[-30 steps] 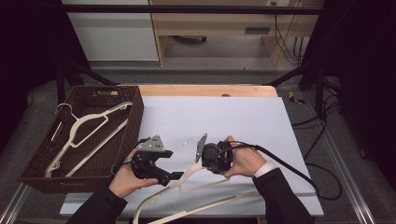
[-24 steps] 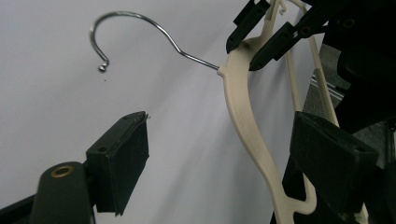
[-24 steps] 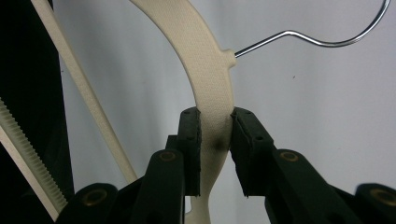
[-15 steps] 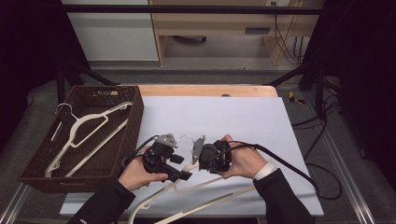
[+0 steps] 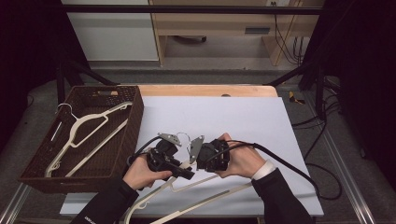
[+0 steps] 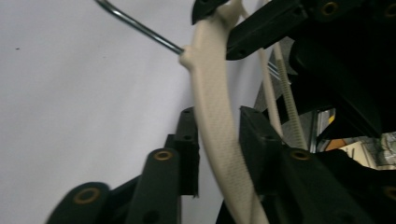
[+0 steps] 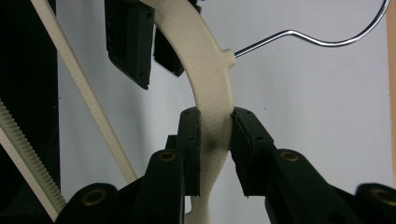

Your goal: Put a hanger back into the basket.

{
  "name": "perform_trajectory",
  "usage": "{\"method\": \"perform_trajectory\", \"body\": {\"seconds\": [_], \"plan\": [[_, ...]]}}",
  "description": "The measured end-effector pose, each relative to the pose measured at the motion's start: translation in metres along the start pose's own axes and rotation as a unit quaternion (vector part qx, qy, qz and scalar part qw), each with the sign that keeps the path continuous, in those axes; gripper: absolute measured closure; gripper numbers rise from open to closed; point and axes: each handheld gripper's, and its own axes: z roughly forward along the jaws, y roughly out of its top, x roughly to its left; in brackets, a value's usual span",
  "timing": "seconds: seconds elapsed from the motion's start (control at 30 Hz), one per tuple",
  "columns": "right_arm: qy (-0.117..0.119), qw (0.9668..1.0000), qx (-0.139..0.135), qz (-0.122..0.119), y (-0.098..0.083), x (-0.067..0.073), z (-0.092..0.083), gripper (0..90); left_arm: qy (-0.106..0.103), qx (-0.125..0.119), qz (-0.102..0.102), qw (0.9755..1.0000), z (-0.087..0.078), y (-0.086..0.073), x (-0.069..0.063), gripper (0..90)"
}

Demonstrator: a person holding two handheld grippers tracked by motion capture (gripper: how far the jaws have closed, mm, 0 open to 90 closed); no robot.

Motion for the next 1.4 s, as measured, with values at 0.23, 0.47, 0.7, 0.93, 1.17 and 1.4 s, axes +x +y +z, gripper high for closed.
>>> {"method": "perform_trajectory", "body": {"seconds": [0.23, 0.47, 0.7, 0.93, 1.17, 1.4], "plan": [[-0.010, 0.9997, -0.021, 0.000, 0.000, 0.001, -0.003, 73.1, -0.011, -0.002, 0.000, 0.9999, -0.001, 0.001, -0.001, 84.6], [-0.026, 0.9991, -0.032, -0.009, -0.001, 0.002, -0.005, 73.0, 0.004, -0.009, 0.008, 0.9999, -0.003, 0.003, -0.008, 85.9], [-0.043, 0.9976, -0.055, 0.008, -0.007, -0.001, -0.019, 62.3, 0.019, -0.026, 0.034, 0.9989, -0.011, 0.003, -0.016, 86.7], [-0.052, 0.9884, -0.125, 0.068, -0.030, -0.008, -0.043, 52.3, 0.038, -0.043, 0.052, 0.9970, -0.023, 0.004, -0.022, 86.9], [-0.052, 0.9765, -0.158, 0.137, -0.064, -0.011, -0.045, 43.5, 0.086, -0.052, 0.086, 0.9912, -0.033, 0.011, -0.037, 87.0], [-0.066, 0.9617, -0.195, 0.182, -0.095, -0.005, -0.039, 37.3, 0.109, -0.053, 0.103, 0.9873, -0.042, 0.017, -0.048, 87.0]]}}
